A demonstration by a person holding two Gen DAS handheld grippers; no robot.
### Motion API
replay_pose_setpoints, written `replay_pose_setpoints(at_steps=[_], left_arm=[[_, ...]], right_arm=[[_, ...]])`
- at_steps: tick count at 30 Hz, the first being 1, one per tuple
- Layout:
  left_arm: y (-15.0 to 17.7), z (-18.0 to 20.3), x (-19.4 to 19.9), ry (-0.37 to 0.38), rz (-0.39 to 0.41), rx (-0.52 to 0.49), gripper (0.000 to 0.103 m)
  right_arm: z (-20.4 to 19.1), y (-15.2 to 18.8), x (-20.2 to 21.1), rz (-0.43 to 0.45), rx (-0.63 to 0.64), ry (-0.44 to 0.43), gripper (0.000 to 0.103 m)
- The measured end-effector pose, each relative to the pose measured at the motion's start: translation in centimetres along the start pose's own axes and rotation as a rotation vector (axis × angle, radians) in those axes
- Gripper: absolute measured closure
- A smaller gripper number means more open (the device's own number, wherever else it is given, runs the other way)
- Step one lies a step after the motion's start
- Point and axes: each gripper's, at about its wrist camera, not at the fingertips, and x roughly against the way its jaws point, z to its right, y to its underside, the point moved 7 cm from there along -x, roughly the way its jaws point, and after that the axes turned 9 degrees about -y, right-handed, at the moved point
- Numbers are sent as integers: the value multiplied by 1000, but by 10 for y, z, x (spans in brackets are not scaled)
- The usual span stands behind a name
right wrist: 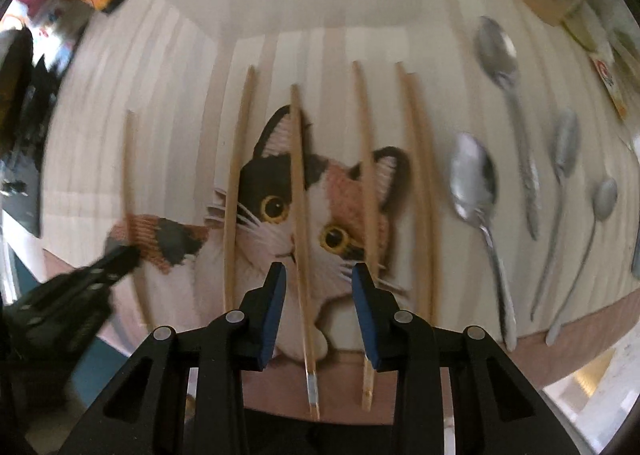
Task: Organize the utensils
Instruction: 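Grasp a wooden chopstick with the left tool while the right tool grasps another, then carry both held chopsticks up to the clear plastic basket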
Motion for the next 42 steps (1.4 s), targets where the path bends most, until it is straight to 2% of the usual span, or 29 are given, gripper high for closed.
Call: replay_pose_setpoints(at_steps=[2,4,5,11,17,22,23,28,33,38,42], left_arm=[[1,0,1,-6,0,-11,98],[-2,3,-2,-15,8,-23,98],[-5,4,-1,-20,11,-33,98],[-28,17,-2,-24,15,-71,94],[-52,19,0,-32,23,-120,94],[-58,31,-3,-46,29,-128,94],[-58,34,-4,-47,30,-133,97],[-46,46,-6,-74,38,-143,99],[-39,48,31,-87,88,-114,99],[-45,51,82,-82,166,-83,99],[-61,62,133,-47,245,-69,99]], right_arm=[[-7,-1,-5,-2,21,33,72],[-11,1,-7,-8,53,113,93],[-12,3,-8,-12,41,120,94],[-7,14,-8,-47,-38,111,95],[-9,17,-7,-54,-48,122,94],[-7,12,-9,-60,-41,122,94],[-6,13,-11,-57,-41,122,94],[-7,10,-11,-41,-36,121,96],[-11,15,3,-22,-36,61,96],[-23,6,49,51,13,-14,96],[-23,-9,96,123,31,-75,96]])
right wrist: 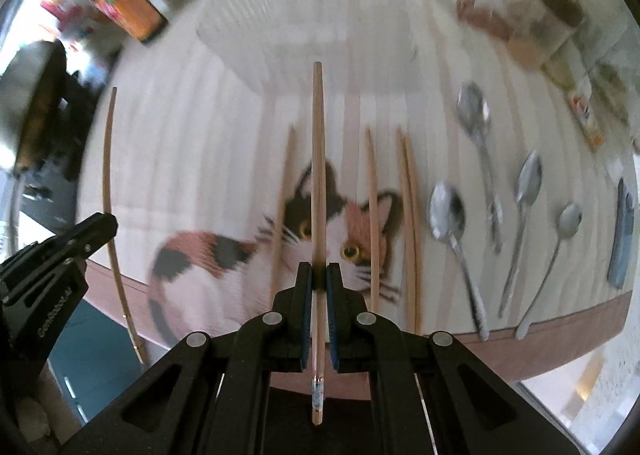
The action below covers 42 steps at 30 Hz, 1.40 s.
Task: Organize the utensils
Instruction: 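Carry both held chopsticks up to the clear plastic basket, then open both tools to drop the chopsticks into the basket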
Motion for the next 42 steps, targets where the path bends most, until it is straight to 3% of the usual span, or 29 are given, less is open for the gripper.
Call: replay_pose_setpoints(at_steps=[6,11,16,21,25,29,30,31,33,34,35,36,38,41,42], left_arm=[[-65,16,52,104,86,16,99],[-128,38,50,168,85,-7,99],[-183,54,15,203,5,4,99],[-213,63,-31,220,-100,18,99],[-222,74,-58,240,-175,2,98],[-222,71,-67,203,-191,4,94],[-222,68,-66,186,-181,8,92],[-224,66,-64,170,-170,12,87],[-223,58,-58,121,-129,14,69],[-222,54,-55,95,-105,15,52],[-221,49,-49,66,-67,17,44],[-219,44,-42,37,-23,27,41],[-217,34,-32,-18,41,40,21],[-210,22,-14,-78,138,74,1],[-207,20,-9,-86,163,81,0]], right_arm=[[8,-44,78,121,9,-87,96],[14,-107,106,176,-20,-124,96],[27,-179,93,160,-58,-160,96],[37,-236,57,120,-66,-136,96],[45,-257,30,62,-65,-120,96],[51,-264,2,0,-68,-106,94],[52,-263,-5,-25,-67,-107,89],[54,-262,-9,-41,-68,-99,72],[55,-258,-8,-43,-63,-104,53],[56,-256,-4,-32,-59,-98,53],[57,-253,0,-20,-52,-86,53],[58,-252,4,-10,-50,-77,53],[60,-246,16,28,-34,-45,53],[62,-239,37,111,-16,11,45],[62,-235,43,138,-13,20,39]])
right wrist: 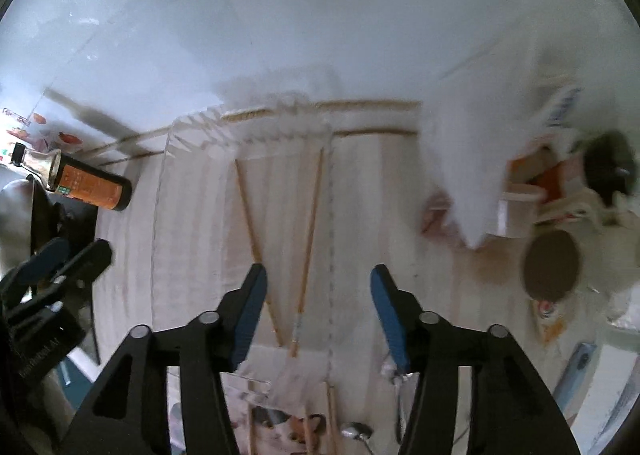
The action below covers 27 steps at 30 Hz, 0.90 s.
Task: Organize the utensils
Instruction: 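Open both tools to drop the chopsticks into the basket, then grasp a chopstick with the left tool while the right tool grasps another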
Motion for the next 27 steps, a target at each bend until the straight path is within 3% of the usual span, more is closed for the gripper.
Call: replay_pose_setpoints(at_steps=[4,5,11,15,17,18,19,20,22,24,26,27], left_arm=[[11,-7,15,-38,45,2,0],[13,-9,19,-46,55,4,0],[37,-21,43,-64,101,17,0],[77,-18,42,-54,62,-25,0],[106,-8,32,-40,19,-77,0],[124,-2,26,-43,-7,-114,0],[138,4,20,-43,-31,-140,1],[160,12,11,-25,-76,-169,1],[189,24,-3,10,-155,-198,2],[222,40,-20,45,-241,-231,12],[245,51,-34,71,-308,-254,33],[256,56,-42,78,-342,-255,38]], right_arm=[[0,14,30,141,38,43,10],[0,17,36,165,48,59,8],[-1,51,67,273,35,91,7],[1,88,71,251,19,81,8],[4,110,64,219,7,64,15],[6,121,60,207,-3,54,31],[10,132,55,187,-19,48,55],[16,144,49,165,-36,50,63],[27,167,36,130,-72,50,73],[39,187,22,86,-118,36,77],[48,205,11,49,-149,34,77],[51,213,6,33,-162,33,77]])
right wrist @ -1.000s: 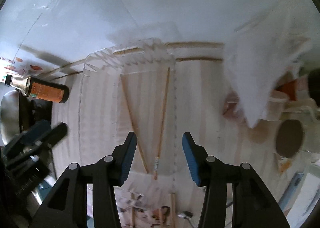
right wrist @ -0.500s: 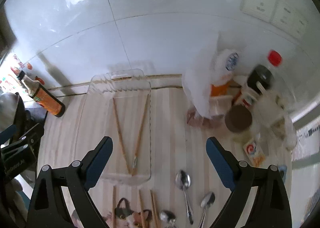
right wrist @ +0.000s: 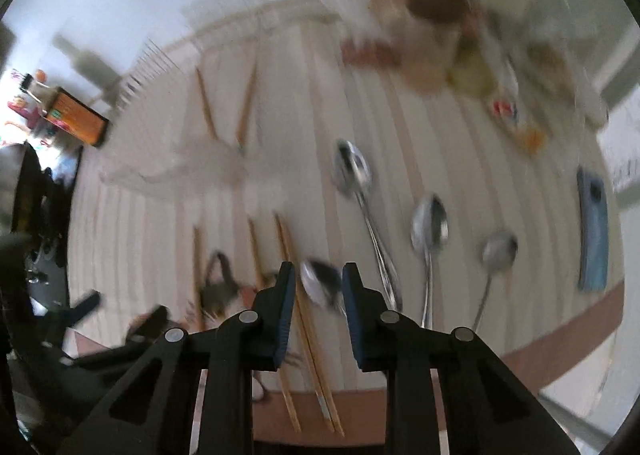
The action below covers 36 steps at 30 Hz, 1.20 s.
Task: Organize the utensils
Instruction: 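Grasp a chopstick with the left tool while the right tool grasps another, then lift both held chopsticks and carry them to the clear basket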
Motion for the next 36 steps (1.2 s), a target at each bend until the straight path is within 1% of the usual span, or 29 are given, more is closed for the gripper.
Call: replay_pose_setpoints(at_steps=[1,2,3,4,5,6,7,11,16,17,18,20,21,24,25,26,28,34,36], left_arm=[[4,5,-8,15,-24,-1,45],[8,11,-17,30,-44,0,50],[9,13,-22,32,-56,-2,55],[10,14,-22,46,-46,4,63],[9,12,-20,43,-31,9,76],[9,11,-19,46,-25,10,83],[9,7,-19,48,-26,21,98],[14,-16,-24,29,-26,61,98],[22,-35,-26,35,-44,93,98],[23,-36,-26,36,-43,95,98],[24,-37,-26,37,-42,99,98],[24,-38,-25,37,-39,108,98],[30,-42,-23,37,-37,112,98],[32,-41,-24,40,-31,118,98],[33,-41,-24,42,-30,118,98],[38,-50,-24,45,-30,119,98],[36,-53,-24,44,-32,118,98],[35,-55,-22,47,-34,113,98],[31,-53,-26,51,-36,118,98]], right_arm=[[3,5,-4,-15,-10,-3,77],[7,10,-8,-32,-23,-6,77],[10,17,-12,-51,-37,-10,77],[11,21,-16,-67,-46,-16,77],[12,25,-20,-81,-54,-21,77],[12,30,-24,-99,-59,-31,77],[9,34,-26,-110,-54,-41,77],[-13,49,-38,-157,1,-71,77],[-42,67,-69,-218,69,-86,78],[-44,70,-76,-229,78,-75,79],[-46,71,-81,-233,90,-62,83],[-46,74,-91,-236,125,2,92],[-43,77,-95,-241,128,30,96],[-41,79,-95,-229,92,28,96],[-38,81,-94,-235,59,18,96],[-35,81,-94,-242,30,1,96],[-26,80,-93,-264,-23,-40,96],[-15,78,-89,-277,-1,-28,96],[-25,76,-93,-277,18,-11,96]])
